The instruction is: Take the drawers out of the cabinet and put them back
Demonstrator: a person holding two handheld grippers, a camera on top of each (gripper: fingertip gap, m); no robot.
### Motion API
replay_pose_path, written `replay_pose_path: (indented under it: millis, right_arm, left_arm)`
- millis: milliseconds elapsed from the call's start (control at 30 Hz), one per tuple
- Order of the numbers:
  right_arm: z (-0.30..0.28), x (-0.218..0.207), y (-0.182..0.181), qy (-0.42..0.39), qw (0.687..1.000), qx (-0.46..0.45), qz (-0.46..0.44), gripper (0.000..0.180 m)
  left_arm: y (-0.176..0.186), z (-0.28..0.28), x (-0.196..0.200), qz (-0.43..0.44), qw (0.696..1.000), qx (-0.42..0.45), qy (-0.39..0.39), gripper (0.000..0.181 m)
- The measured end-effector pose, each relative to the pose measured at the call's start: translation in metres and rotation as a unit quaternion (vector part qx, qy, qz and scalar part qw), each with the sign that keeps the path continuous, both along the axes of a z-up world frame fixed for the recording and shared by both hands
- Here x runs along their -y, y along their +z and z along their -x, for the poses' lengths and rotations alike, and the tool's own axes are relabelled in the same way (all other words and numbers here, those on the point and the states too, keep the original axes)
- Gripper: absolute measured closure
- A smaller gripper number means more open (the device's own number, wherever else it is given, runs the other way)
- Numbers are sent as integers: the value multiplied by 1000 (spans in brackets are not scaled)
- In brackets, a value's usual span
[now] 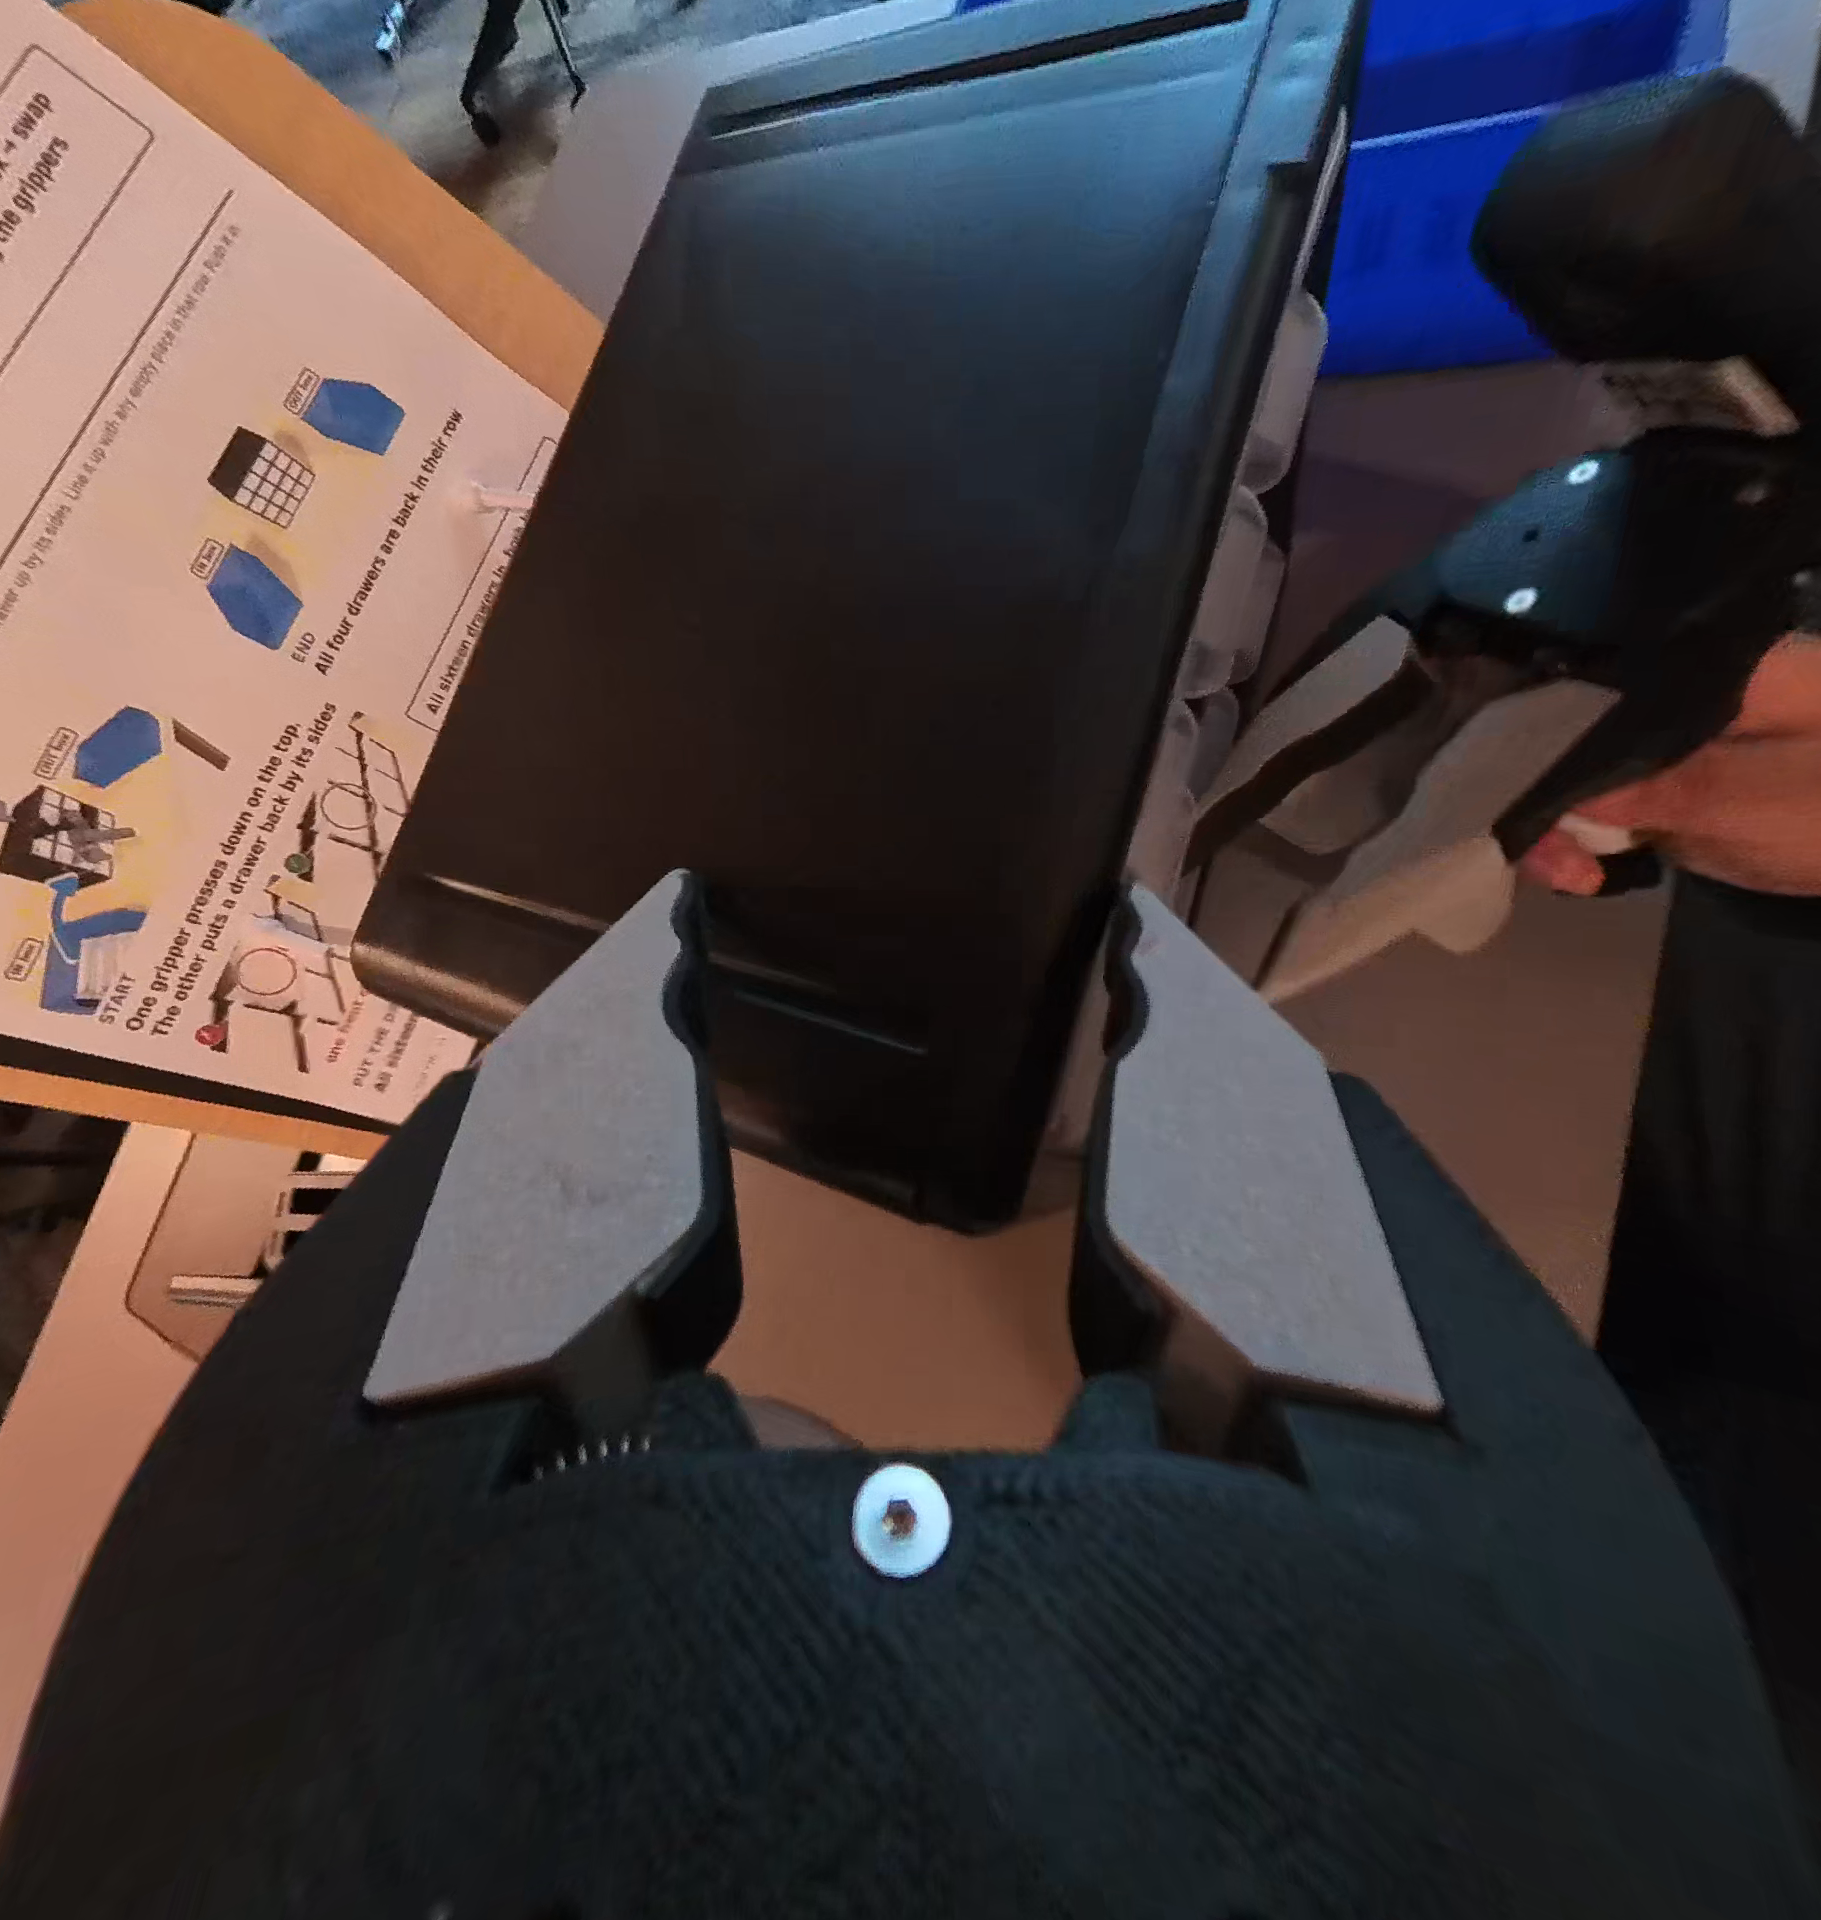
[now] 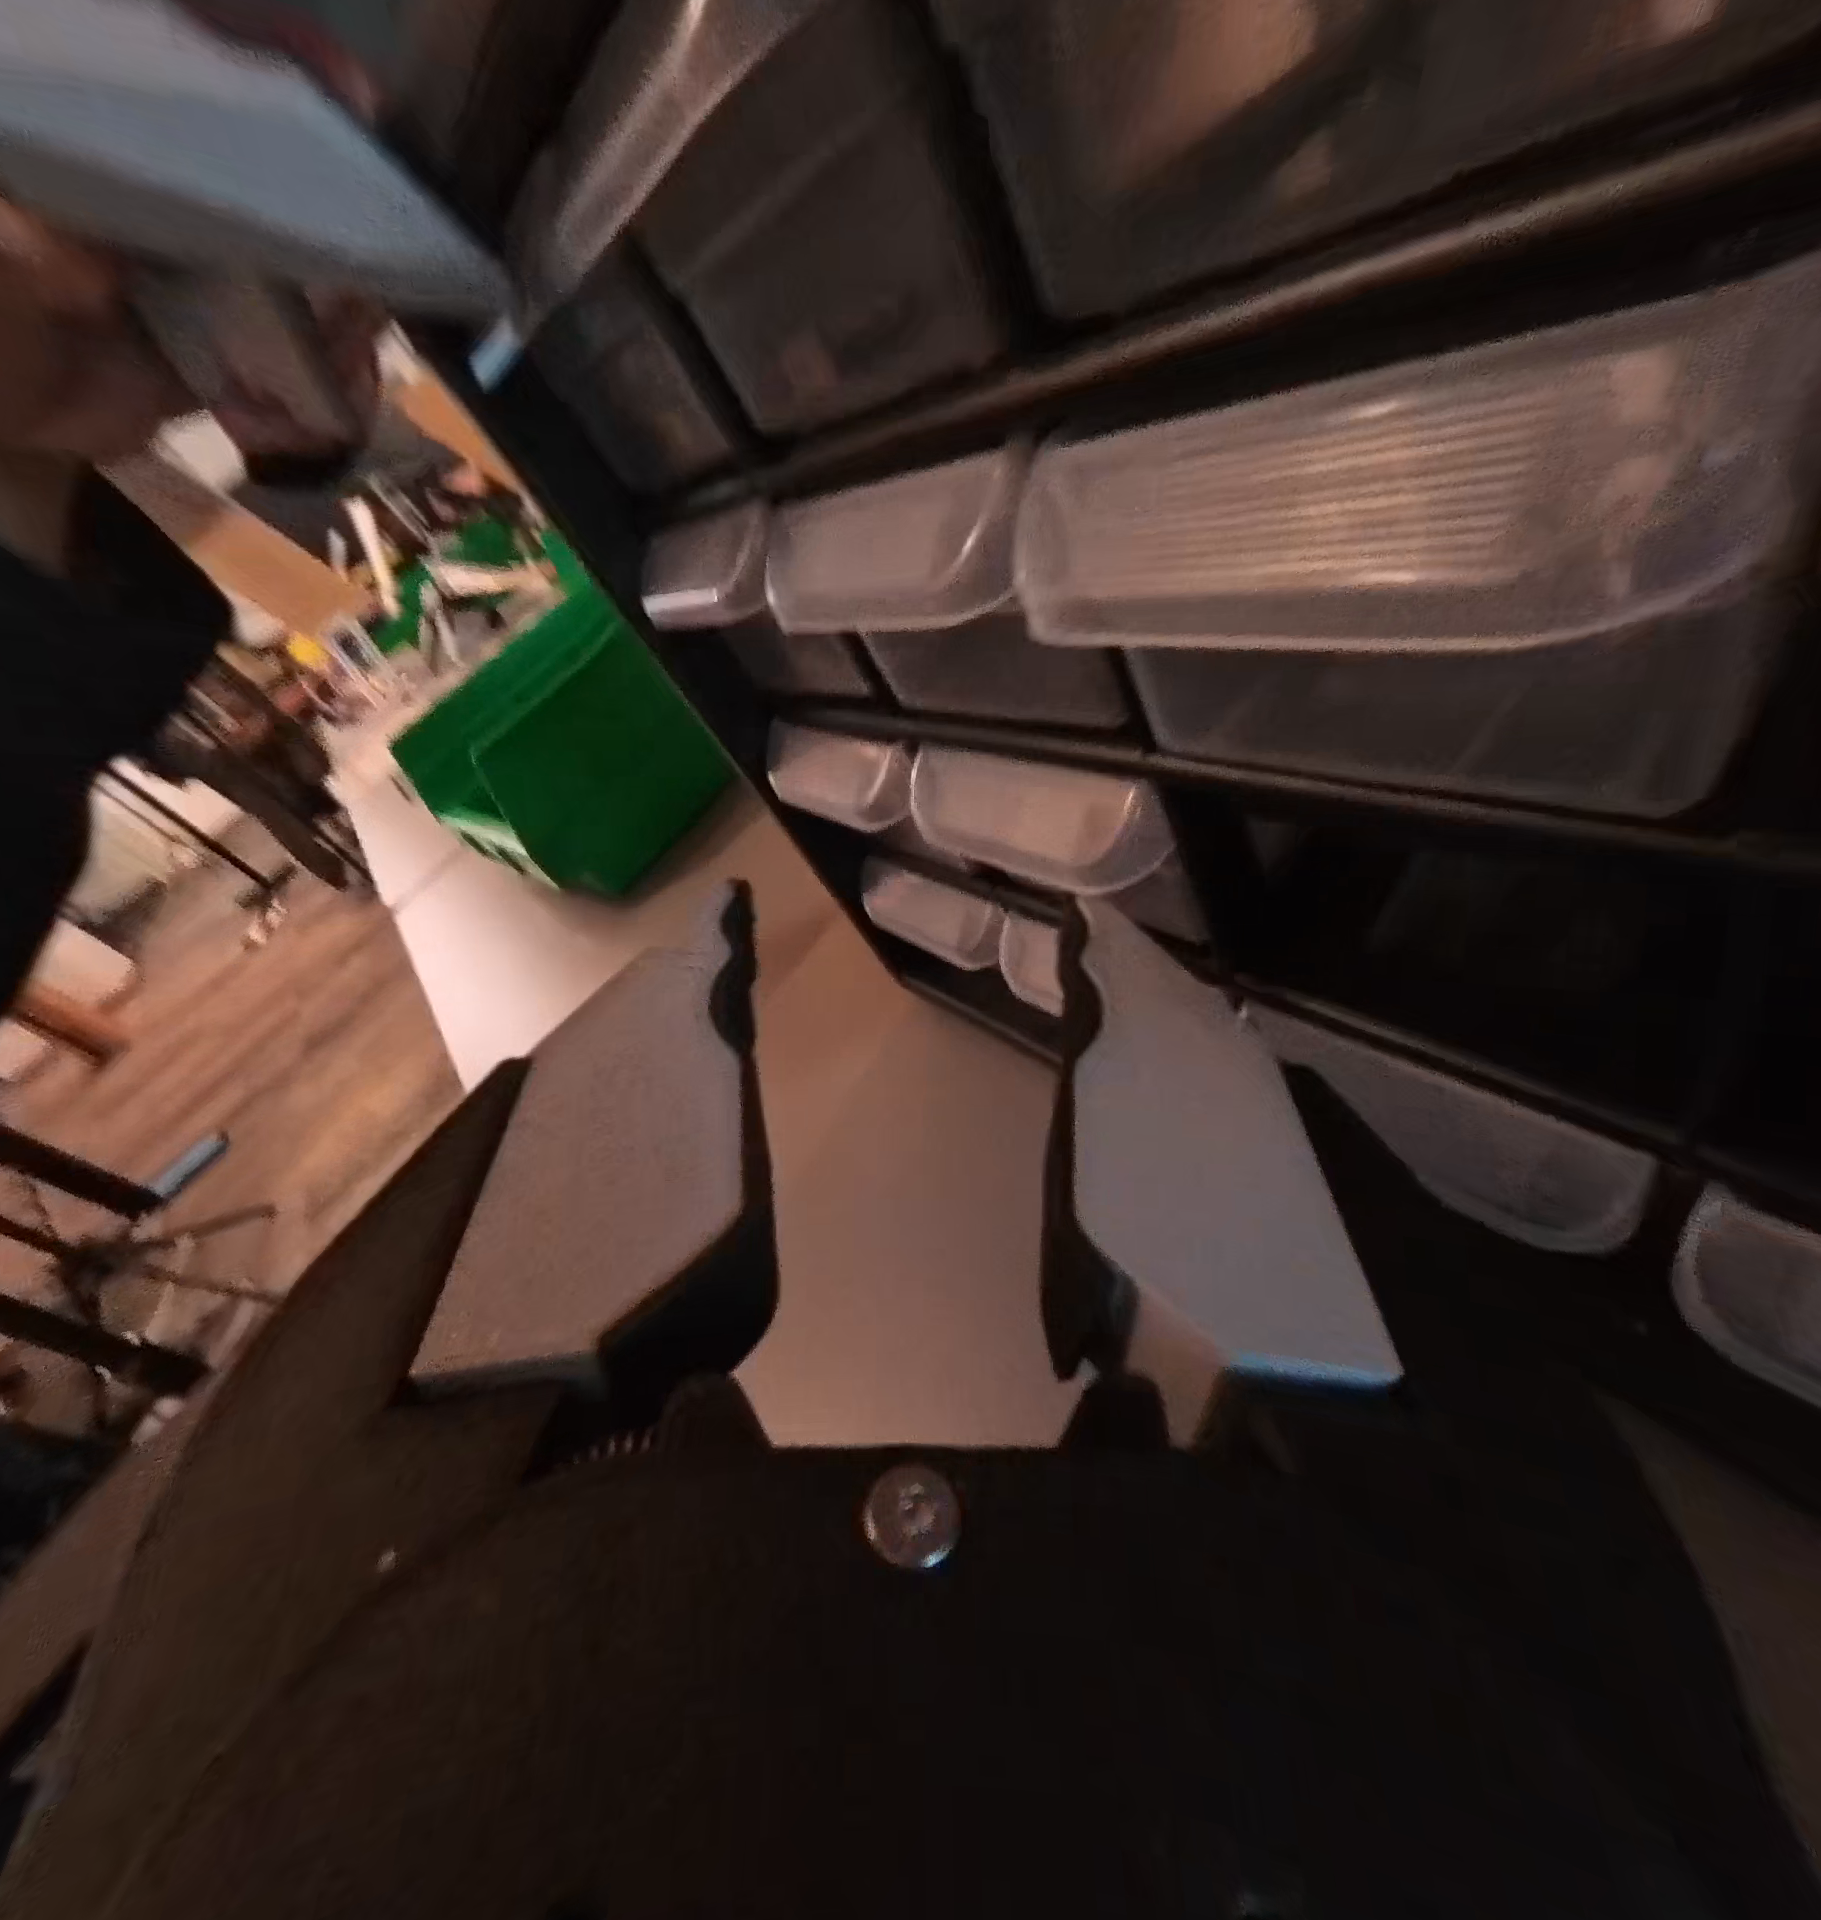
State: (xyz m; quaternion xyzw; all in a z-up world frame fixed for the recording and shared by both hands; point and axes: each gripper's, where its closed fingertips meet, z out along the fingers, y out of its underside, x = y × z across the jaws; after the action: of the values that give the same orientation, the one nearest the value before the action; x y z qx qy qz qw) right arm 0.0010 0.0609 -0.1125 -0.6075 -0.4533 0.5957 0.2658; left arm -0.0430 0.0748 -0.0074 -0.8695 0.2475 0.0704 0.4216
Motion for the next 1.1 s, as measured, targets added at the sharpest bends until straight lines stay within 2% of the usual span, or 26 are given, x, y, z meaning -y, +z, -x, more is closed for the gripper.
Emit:
replay_pose_path:
  millis: [67,133,300,467,600,833,1000,1100]
  right_arm:
    - [3,-7,-1,-12,999,-1,42,144]
    - [5,-11,-2,-19,996,-10,84,156]
    - [-2,-23,0,-49,985,-35,164,160]
    - [3,-22,1,-50,986,-24,157,165]
    - [1,-24,4,-30,976,-54,209,171]
    - [-29,11,1,-10,988,-39,148,172]
    - [-58,31,0,31,988,-59,142,173]
    - [-66,24,-11,20,995,-24,93,160]
  left_arm:
    - [-3,1,0,-2,1000,-25,-1,103]
    - [-4,2,1,0,999,-47,0,102]
    - [-5,2,0,9,998,-57,11,102]
    - [-6,3,-1,14,998,-59,26,102]
    - [-6,4,-5,13,997,-62,40,100]
    - [-8,5,-7,26,994,-82,61,103]
    - [-8,5,-8,11,995,-73,61,100]
    - [-7,5,-9,2,996,-69,61,103]
